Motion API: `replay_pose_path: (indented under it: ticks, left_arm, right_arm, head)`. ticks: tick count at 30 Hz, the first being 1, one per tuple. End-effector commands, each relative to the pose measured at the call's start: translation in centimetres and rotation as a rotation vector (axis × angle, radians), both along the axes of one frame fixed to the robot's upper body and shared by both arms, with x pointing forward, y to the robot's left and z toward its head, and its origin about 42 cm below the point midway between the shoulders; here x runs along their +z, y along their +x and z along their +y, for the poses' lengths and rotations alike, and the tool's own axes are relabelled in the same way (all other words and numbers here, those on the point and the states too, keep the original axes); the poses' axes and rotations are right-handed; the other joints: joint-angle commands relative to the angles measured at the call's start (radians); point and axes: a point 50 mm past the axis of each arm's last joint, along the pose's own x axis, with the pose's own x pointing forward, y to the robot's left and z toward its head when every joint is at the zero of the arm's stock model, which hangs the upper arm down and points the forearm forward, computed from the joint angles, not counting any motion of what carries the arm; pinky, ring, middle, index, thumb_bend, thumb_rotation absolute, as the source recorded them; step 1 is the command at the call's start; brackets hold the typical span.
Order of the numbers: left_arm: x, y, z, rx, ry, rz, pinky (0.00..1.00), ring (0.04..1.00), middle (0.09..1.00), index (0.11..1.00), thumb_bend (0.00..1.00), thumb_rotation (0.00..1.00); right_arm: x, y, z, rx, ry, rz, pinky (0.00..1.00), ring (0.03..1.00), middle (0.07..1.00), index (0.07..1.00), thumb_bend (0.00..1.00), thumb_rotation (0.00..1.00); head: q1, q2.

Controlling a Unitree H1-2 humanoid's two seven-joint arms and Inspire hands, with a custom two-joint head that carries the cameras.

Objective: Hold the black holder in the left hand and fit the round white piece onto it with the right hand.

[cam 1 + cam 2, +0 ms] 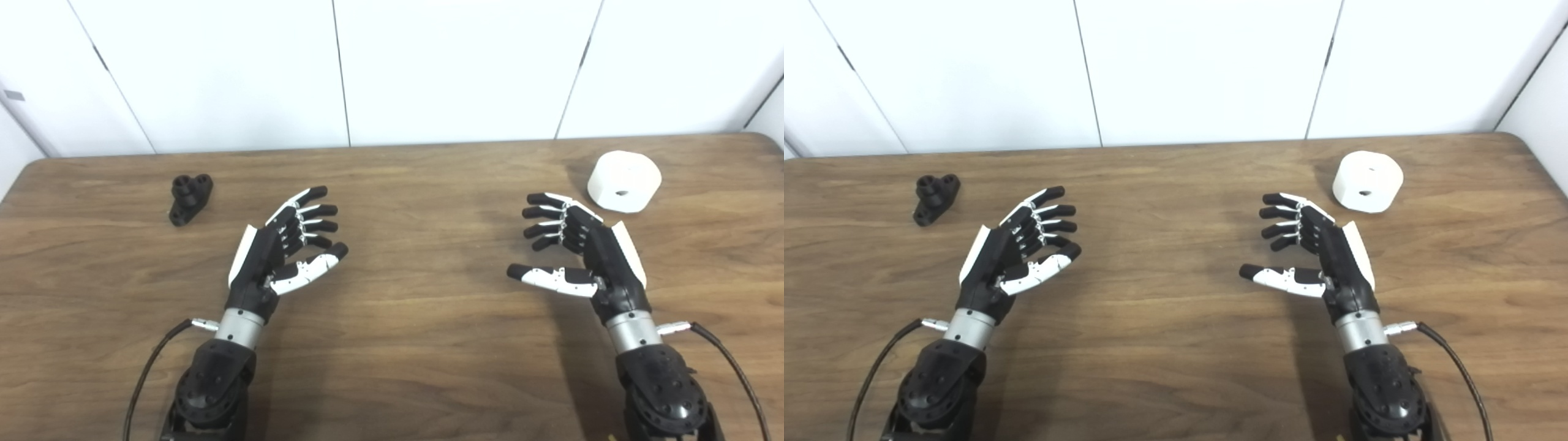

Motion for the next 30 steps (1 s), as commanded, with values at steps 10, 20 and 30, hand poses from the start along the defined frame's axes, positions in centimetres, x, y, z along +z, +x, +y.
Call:
replay_pose_path:
  ticks: [10,20,30]
  left_arm:
    - [1.1,0.8,-0.7,-0.001,0.008,-0.061,0.60,0.684,0.750,0.823,0.67,0.05]
    - [-1.3,0.8,-3.7,-0.005,0.008,-0.010,0.57,0.672,0.752,0.798,0.65,0.00]
    - [-1.9,0.7,-4.5,-0.003,-0.015,0.012,0.58,0.688,0.757,0.782,0.65,0.00]
  right_arm:
    - [1.6,0.6,-0.1,0.018,-0.002,-0.086,0.52,0.607,0.700,0.734,0.74,0.08]
    - [0.3,0.2,-2.7,-0.007,0.032,-0.047,0.50,0.601,0.706,0.743,0.73,0.08]
    - [0.1,0.2,-3.4,0.009,0.033,-0.060,0.50,0.615,0.717,0.741,0.73,0.01]
  head:
    - [0.090,-0.020]
    - [0.300,-0.135]
    - [0.315,-0.144]
